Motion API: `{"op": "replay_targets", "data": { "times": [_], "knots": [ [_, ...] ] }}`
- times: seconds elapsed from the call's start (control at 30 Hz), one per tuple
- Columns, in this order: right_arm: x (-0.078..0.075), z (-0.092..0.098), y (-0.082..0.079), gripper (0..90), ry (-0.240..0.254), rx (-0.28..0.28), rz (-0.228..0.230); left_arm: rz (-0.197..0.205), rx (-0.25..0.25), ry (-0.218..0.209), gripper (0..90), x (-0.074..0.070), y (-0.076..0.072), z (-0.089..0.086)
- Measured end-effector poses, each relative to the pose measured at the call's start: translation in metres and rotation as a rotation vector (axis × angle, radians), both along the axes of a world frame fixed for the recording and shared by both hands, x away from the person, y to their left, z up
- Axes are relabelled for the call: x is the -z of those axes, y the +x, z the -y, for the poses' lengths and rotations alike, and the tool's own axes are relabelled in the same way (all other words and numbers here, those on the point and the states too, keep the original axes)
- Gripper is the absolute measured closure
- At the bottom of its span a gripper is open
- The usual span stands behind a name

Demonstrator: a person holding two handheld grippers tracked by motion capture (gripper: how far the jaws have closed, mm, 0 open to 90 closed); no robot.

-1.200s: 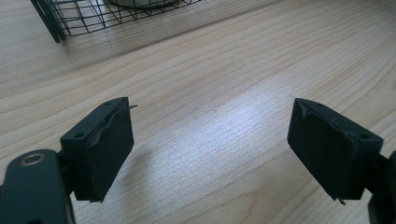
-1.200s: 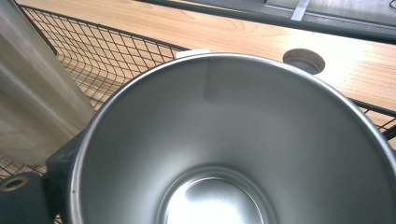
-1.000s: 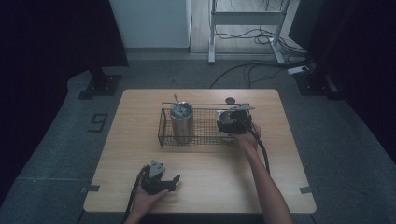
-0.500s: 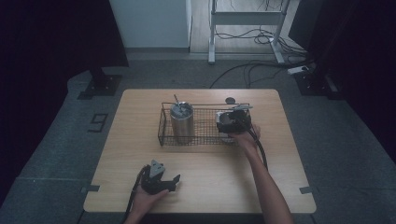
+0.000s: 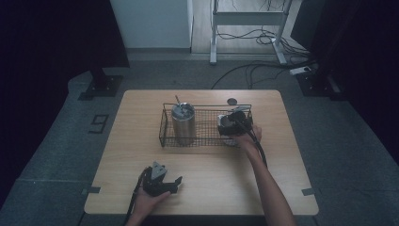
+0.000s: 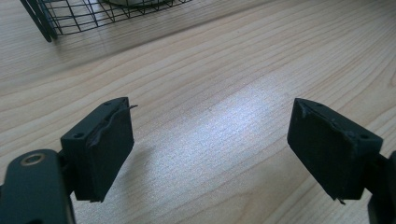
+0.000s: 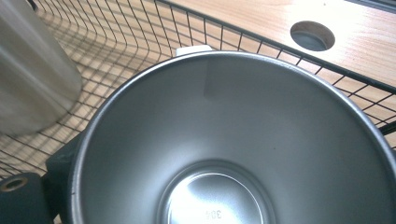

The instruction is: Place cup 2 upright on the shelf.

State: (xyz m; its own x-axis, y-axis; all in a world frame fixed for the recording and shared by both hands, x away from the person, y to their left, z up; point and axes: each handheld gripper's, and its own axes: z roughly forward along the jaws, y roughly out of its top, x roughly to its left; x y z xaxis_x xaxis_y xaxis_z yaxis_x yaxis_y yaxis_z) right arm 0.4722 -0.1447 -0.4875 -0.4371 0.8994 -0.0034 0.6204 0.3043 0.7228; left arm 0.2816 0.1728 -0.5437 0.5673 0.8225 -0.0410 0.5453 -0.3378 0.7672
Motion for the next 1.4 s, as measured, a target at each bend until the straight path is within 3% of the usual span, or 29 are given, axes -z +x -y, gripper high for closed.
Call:
{"op": "replay_targets", "data": {
  "times": [0.07, 0.37, 0.57, 0.77, 0.87, 0.93, 1.37, 1.4],
  "knots": [
    [0.0, -0.002, -0.001, 6.1, -0.023, 0.002, -0.001, -0.001, 0.0, -0.001, 14.7, 0.0, 0.0, 0.0],
    [-0.001, 0.002, -0.002, 5.7, -0.008, 0.019, -0.044, 0.0, -0.001, -0.002, 14.7, 0.0, 0.0, 0.0],
    [-0.003, 0.006, -0.007, 4.7, -0.067, 0.018, -0.056, -0.002, -0.001, -0.014, 14.7, 0.0, 0.0, 0.001],
    [-0.005, 0.007, -0.01, 3.9, -0.082, 0.014, -0.055, -0.003, -0.002, -0.014, 14.7, 0.0, 0.0, 0.001],
    [-0.008, 0.007, -0.012, 1.5, -0.075, 0.017, -0.016, -0.003, -0.003, -0.014, 14.7, 0.0, 0.0, 0.0],
    [-0.014, 0.009, -0.015, 0.4, -0.014, 0.02, 0.027, -0.002, -0.003, -0.014, 14.7, 0.0, 0.0, 0.0],
    [-0.035, 0.021, -0.028, 1.9, 0.085, 0.024, 0.132, 0.0, -0.004, -0.012, 14.7, 0.0, 0.0, 0.0],
    [-0.037, 0.023, -0.032, 3.6, 0.098, 0.028, 0.158, 0.001, -0.005, -0.011, 14.7, 0.0, -0.001, 0.0]
  ]
}}
